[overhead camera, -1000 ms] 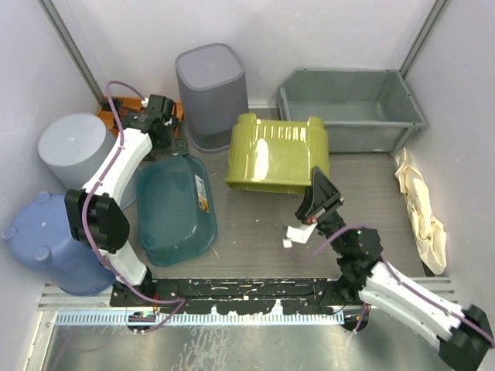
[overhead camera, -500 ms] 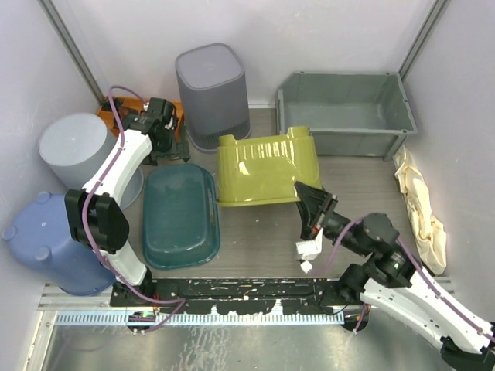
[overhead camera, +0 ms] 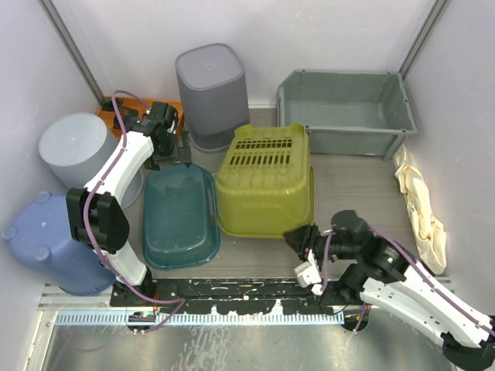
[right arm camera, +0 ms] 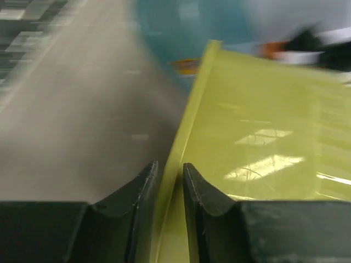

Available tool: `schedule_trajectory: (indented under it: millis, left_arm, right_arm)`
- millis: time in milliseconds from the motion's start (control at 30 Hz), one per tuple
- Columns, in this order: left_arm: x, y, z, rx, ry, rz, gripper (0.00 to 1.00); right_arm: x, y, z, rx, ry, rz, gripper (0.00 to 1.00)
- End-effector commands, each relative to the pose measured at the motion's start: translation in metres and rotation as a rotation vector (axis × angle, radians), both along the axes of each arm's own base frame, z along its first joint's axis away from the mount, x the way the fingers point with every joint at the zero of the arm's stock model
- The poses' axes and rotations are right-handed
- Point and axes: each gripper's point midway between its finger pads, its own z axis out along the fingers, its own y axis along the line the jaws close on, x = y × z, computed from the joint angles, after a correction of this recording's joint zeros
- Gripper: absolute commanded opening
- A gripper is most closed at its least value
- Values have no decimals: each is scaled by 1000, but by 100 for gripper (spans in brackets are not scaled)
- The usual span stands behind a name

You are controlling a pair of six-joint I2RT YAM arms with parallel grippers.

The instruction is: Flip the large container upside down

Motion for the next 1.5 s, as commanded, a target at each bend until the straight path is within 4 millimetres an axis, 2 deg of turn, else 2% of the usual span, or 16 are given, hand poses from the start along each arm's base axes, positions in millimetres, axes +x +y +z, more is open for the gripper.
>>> schedule_trajectory:
  millis: [0, 233, 300, 333, 433, 467, 567, 700, 767, 867, 1033, 1167, 1267, 1333, 1400, 1467]
  left_arm:
    - [2, -7, 3, -18, -13, -25, 98]
    - [2, -14, -2, -17, 3, -48, 98]
    - [2, -16, -3, -18, 8, -55, 98]
    - [1, -18, -3, -19, 9, -62, 98]
    - [-3, -31, 11, -16, -18, -112, 98]
    - [-5, -39, 21, -16, -39, -146, 98]
    - [-9, -70, 83, -29, -181, -246, 98]
    - [-26, -124, 181, -200, -411, -393, 98]
    - [-37, -152, 221, -316, -508, -472, 98]
    - [-49, -193, 249, -395, -568, -575, 98]
    - [-30, -254, 216, -379, -536, -632, 98]
    - [-20, -297, 182, -437, -519, -628, 98]
    - [-19, -327, 153, -452, -486, -652, 98]
    - [-20, -346, 135, -459, -468, -683, 98]
    - [-20, -361, 124, -471, -463, -705, 98]
    - [-19, -372, 115, -484, -446, -711, 98]
  right_arm:
    - [-78, -60, -121, -420, 524, 47, 3]
    - [-75, -58, -125, -378, 497, 31, 15]
    - [-76, -59, -124, -375, 497, 35, 54]
    - [-76, -58, -122, -368, 492, 39, 94]
    - [-76, -53, -104, -305, 457, 53, 100]
    - [-73, -48, -93, -255, 451, 40, 100]
    - [-54, -28, -43, -32, 466, -59, 100]
    - [-2, -6, 45, 291, 566, -305, 100]
    - [38, -9, 87, 411, 611, -524, 100]
    - [78, -17, 134, 487, 594, -713, 100]
    - [123, -34, 217, 626, 629, -746, 100]
    - [196, -119, 264, 811, 673, -952, 99]
    - [222, -182, 273, 899, 796, -952, 100]
    - [229, -206, 265, 880, 887, -895, 100]
    - [239, -223, 247, 772, 852, -888, 100]
    - [248, -234, 214, 619, 810, -882, 100]
